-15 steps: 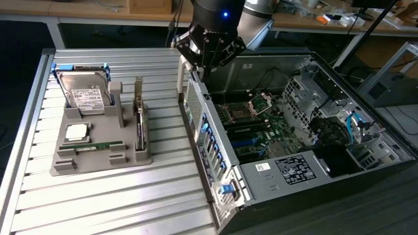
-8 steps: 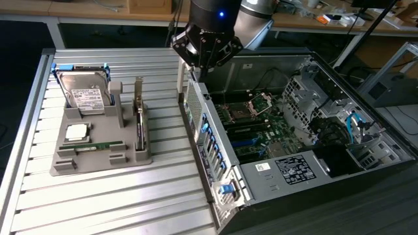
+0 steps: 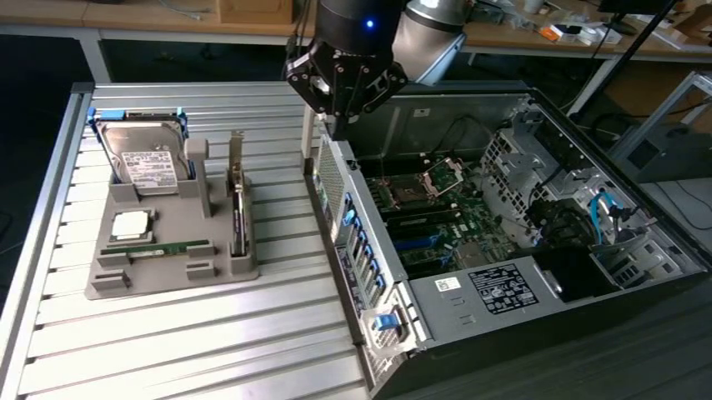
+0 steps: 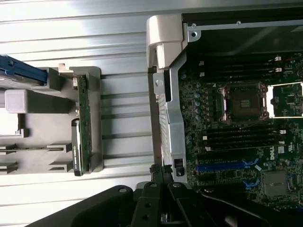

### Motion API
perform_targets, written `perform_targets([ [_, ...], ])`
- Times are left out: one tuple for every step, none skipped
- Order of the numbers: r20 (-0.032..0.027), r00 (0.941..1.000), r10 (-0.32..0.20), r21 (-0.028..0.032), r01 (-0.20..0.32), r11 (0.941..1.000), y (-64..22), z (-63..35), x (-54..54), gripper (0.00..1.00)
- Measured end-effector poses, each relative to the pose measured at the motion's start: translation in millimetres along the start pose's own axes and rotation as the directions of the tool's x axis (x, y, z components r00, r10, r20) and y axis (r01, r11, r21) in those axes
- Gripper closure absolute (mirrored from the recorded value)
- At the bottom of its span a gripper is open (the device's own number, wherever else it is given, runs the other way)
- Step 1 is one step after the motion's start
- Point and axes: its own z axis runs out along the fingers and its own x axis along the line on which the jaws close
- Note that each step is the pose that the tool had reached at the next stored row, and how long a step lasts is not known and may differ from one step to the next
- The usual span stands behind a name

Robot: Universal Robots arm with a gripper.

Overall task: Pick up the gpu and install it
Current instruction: 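Reach for the gpu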

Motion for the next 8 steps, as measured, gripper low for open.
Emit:
perform_targets([
  [0.0, 1.0, 0.0, 0.0, 0.0, 1.0, -0.1, 0.0, 0.9, 0.89],
  [0.0, 1.0, 0.0, 0.0, 0.0, 1.0, -0.1, -0.1, 1.4, 0.89],
  [0.0, 1.0, 0.0, 0.0, 0.0, 1.0, -0.2, 0.0, 2.0, 0.89],
  [0.0, 1.0, 0.0, 0.0, 0.0, 1.0, -0.2, -0.1, 2.5, 0.89],
  [0.0, 1.0, 0.0, 0.0, 0.0, 1.0, -0.2, -0.1, 3.0, 0.89],
  [0.0, 1.0, 0.0, 0.0, 0.0, 1.0, -0.3, -0.1, 4.0, 0.89],
  [0.0001, 1.0, 0.0, 0.0, 0.0, 1.0, -0.4, -0.1, 4.7, 0.89],
  [0.0, 1.0, 0.0, 0.0, 0.0, 1.0, -0.4, -0.1, 5.4, 0.89],
])
